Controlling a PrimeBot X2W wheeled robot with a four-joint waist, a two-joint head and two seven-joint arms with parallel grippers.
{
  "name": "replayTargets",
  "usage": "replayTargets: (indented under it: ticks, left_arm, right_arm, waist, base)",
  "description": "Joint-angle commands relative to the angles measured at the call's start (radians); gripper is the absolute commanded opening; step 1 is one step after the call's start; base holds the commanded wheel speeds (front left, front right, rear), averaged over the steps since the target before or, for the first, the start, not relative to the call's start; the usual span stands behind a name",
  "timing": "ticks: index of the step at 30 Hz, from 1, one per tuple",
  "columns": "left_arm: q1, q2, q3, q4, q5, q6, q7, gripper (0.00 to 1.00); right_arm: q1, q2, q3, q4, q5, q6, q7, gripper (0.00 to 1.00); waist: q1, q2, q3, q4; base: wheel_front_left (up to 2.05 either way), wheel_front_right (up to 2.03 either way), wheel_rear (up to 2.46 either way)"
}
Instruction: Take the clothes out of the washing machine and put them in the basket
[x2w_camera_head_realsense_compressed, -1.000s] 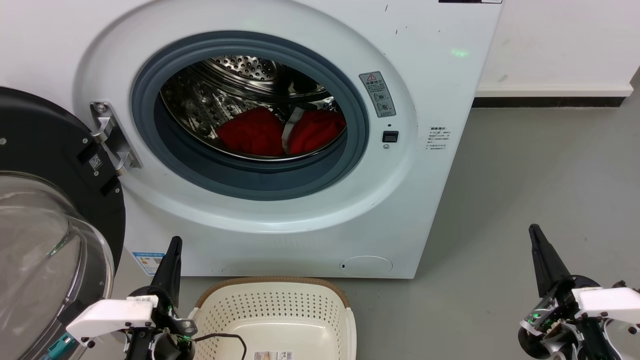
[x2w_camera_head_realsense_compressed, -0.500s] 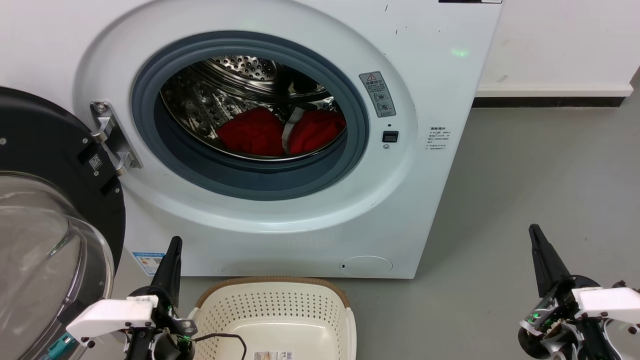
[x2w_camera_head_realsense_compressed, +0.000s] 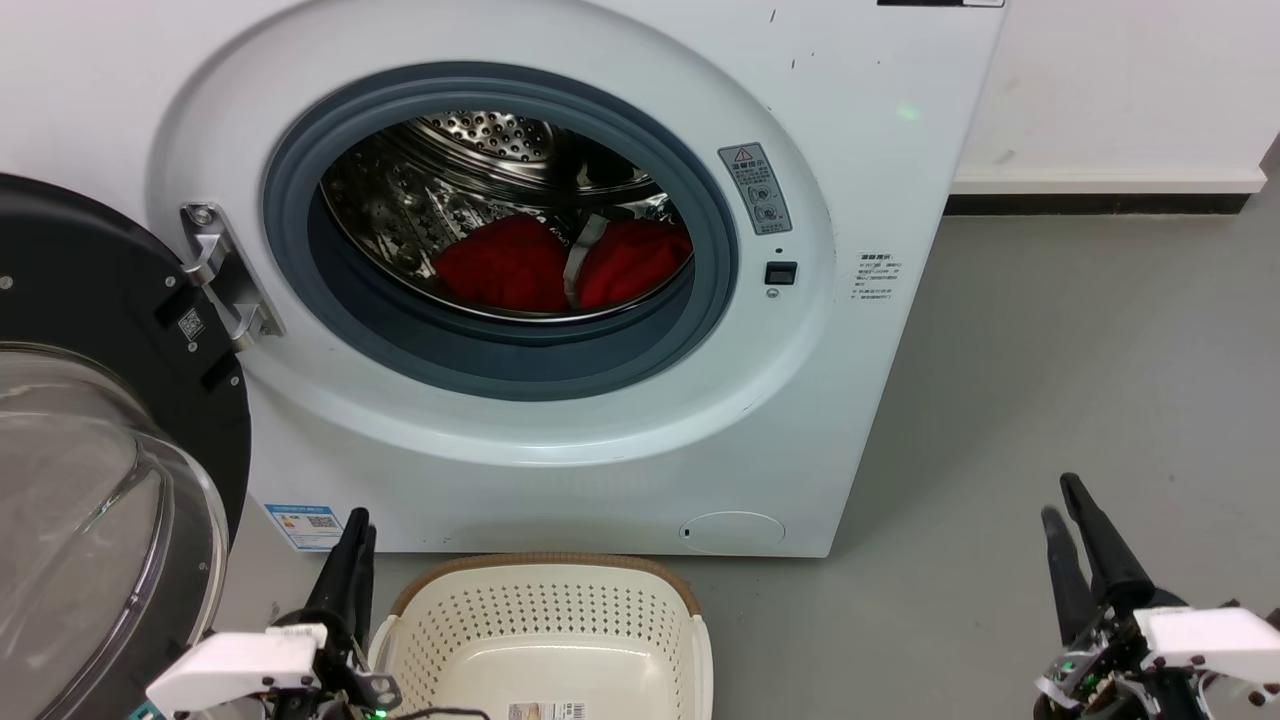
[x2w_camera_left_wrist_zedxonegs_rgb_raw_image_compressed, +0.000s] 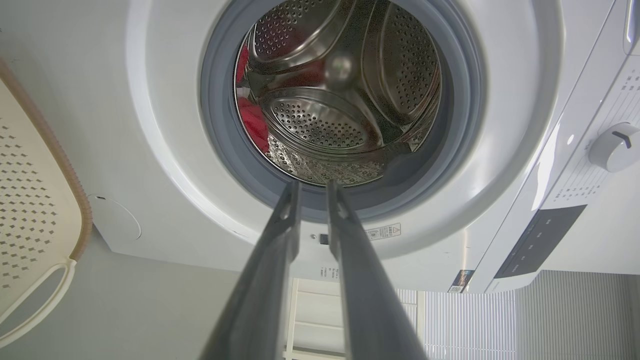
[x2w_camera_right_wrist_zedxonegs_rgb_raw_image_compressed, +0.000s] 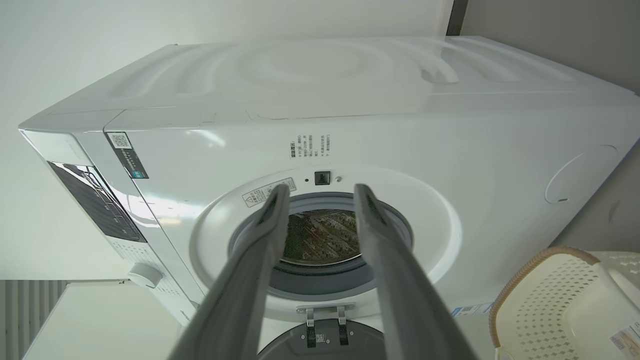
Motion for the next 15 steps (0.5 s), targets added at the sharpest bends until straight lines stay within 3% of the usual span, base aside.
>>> replayTargets:
  ticks: [1,15]
  left_arm:
    - [0.001,0.000,0.000,-0.007,0.004,0.000,-0.008,1.00]
    - [0.025,0.001,0.022,-0.039,0.068,-0.001,-0.076,1.00]
  right_arm:
    - [0.001,0.000,0.004,-0.006,-0.003,0.000,-0.008,1.00]
    - [0.022,0.000,0.002,-0.027,-0.088,0.000,-0.077,1.00]
  waist:
    - [0.0000,-0.0001,0.000,0.000]
    - [0.0000,-0.0001,-0.002,-0.001]
  base:
    - [0.00,0.00,0.00]
    - [0.00,0.00,0.00]
